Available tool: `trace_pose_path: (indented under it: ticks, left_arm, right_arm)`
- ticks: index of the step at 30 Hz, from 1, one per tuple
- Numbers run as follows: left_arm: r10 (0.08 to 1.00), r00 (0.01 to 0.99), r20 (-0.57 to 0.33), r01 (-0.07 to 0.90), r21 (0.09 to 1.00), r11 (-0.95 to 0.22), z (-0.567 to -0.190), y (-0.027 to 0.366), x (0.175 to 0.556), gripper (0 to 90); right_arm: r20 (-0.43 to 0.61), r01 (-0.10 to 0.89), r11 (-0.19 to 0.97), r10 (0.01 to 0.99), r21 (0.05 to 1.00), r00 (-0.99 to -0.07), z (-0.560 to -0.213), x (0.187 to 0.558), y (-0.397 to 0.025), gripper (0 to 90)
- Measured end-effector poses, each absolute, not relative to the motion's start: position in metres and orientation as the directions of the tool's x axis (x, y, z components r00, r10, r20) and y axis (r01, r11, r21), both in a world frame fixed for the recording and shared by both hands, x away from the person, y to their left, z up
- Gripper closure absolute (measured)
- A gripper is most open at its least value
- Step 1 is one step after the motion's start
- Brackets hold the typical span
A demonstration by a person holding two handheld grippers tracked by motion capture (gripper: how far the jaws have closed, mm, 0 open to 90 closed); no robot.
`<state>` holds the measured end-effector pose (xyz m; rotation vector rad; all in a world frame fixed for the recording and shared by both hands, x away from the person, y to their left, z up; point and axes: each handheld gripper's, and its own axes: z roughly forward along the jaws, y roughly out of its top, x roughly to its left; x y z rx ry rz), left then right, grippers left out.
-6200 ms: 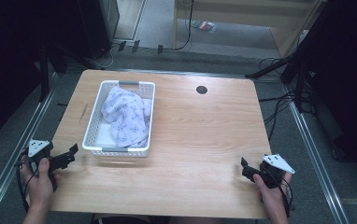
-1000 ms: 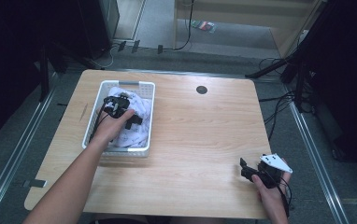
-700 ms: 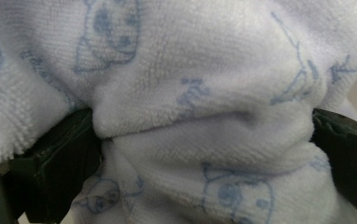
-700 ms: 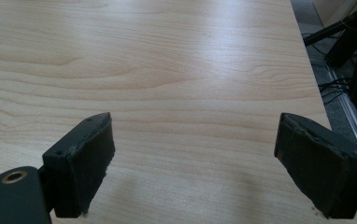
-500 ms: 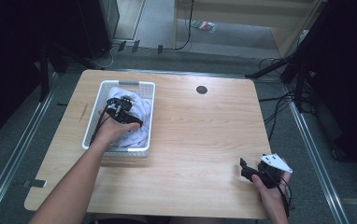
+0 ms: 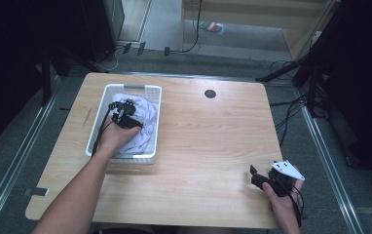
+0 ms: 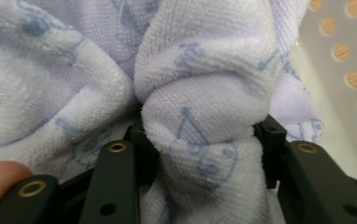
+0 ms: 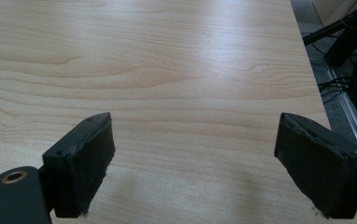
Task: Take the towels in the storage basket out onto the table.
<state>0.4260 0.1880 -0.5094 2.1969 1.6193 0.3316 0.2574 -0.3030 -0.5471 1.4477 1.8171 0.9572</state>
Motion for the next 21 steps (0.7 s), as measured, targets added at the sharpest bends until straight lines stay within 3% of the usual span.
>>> trace_pose_path:
  ticks: [6, 21]
  left_arm:
    - [0.955, 0.296, 0.009, 0.854, 0.445, -0.269, -0.503, 0.186, 0.425, 63.4]
    - [0.954, 0.3, -0.005, 0.836, 0.482, -0.261, -0.464, 0.194, 0.422, 63.8]
  right_arm:
    - [-0.028, 0.53, 0.136, 0.978, 0.837, -0.207, -0.547, 0.257, -0.303, 12.5]
    - [-0.031, 0.524, 0.136, 0.978, 0.841, -0.205, -0.547, 0.257, -0.303, 12.5]
